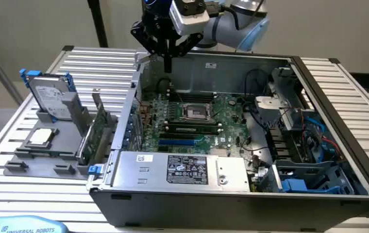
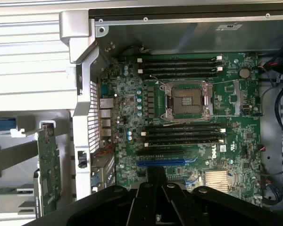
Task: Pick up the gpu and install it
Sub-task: 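Reach for the gpu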
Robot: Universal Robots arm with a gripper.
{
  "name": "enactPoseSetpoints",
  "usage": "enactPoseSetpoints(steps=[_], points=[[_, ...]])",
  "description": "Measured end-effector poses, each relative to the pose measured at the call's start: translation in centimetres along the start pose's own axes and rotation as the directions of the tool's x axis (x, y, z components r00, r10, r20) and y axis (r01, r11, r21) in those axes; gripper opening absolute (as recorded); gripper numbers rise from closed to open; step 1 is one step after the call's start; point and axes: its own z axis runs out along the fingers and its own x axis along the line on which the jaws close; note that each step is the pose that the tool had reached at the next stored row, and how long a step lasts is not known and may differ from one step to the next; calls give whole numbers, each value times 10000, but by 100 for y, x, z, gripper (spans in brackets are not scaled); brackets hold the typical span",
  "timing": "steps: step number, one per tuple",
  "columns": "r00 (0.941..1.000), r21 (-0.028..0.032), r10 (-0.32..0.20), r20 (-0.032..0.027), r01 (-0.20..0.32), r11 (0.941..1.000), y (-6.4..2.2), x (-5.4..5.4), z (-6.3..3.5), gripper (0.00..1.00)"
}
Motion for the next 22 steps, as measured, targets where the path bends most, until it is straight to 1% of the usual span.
enactPoseSetpoints(steps=[12,13,18,22], points=[[10000,0,1,-1,-1,10000,-3,8,-1,11],[10000,2,2,-3,-2,10000,-14,32,-3,11],[10000,-1,0,4,0,10000,-117,249,-11,11],[10000,-3,-1,28,1,10000,-210,423,-18,11]])
